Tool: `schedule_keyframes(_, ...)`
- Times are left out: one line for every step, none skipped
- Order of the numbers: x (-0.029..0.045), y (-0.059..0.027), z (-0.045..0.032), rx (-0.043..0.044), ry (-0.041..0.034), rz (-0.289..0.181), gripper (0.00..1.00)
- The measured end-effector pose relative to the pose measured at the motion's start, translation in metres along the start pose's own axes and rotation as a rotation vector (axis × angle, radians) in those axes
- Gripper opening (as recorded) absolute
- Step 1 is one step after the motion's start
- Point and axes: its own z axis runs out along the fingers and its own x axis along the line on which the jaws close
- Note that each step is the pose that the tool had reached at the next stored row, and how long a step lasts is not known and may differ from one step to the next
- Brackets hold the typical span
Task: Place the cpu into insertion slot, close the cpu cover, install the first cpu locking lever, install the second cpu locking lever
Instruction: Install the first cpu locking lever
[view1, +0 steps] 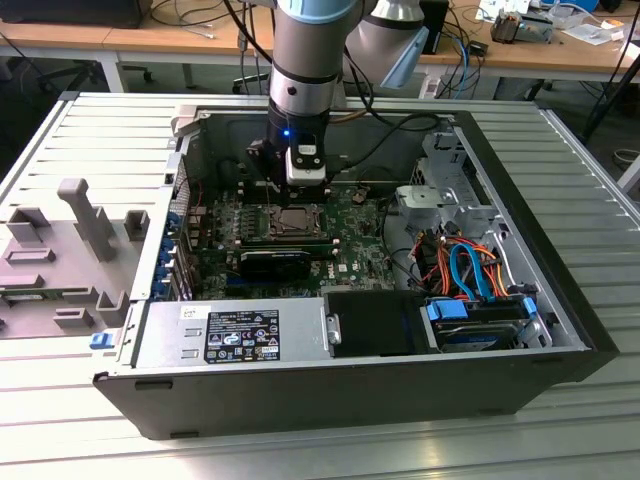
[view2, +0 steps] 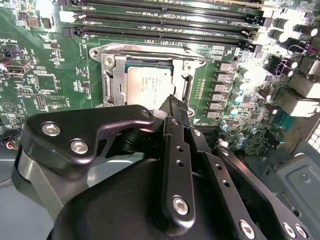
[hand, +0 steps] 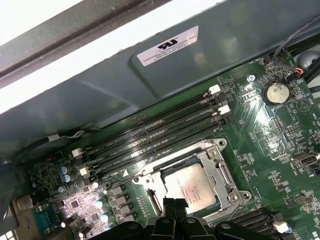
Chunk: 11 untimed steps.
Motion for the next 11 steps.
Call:
schedule_keyframes(0.0000,0.0000,0.0000,0.0002,0.0000,-0.003,0.11)
schedule_keyframes(0.0000,0.0000,0.0000,0.0005,0.0000,-0.005,0.11)
schedule_keyframes(0.0000,0.0000,0.0000,0.0007,0.0000,-0.008,0.11)
schedule_keyframes(0.0000,0.0000,0.0000,0.0011,0.0001,-0.012,0.11)
schedule_keyframes(0.0000,0.0000,0.0000,0.0017,0.0002,-0.017,0.11)
schedule_keyframes(0.0000,0.0000,0.0000,0.0020,0.0001,-0.020,0.11)
schedule_keyframes(0.0000,0.0000,0.0000,0.0022,0.0002,-0.023,0.11)
schedule_keyframes(0.0000,0.0000,0.0000,0.0025,0.0002,-0.025,0.11)
schedule_keyframes(0.0000,0.0000,0.0000,0.0028,0.0002,-0.028,0.11)
schedule_keyframes(0.0000,0.0000,0.0000,0.0031,0.0001,-0.031,0.11)
schedule_keyframes(0.0000,0.0000,0.0000,0.0033,0.0002,-0.033,0.11)
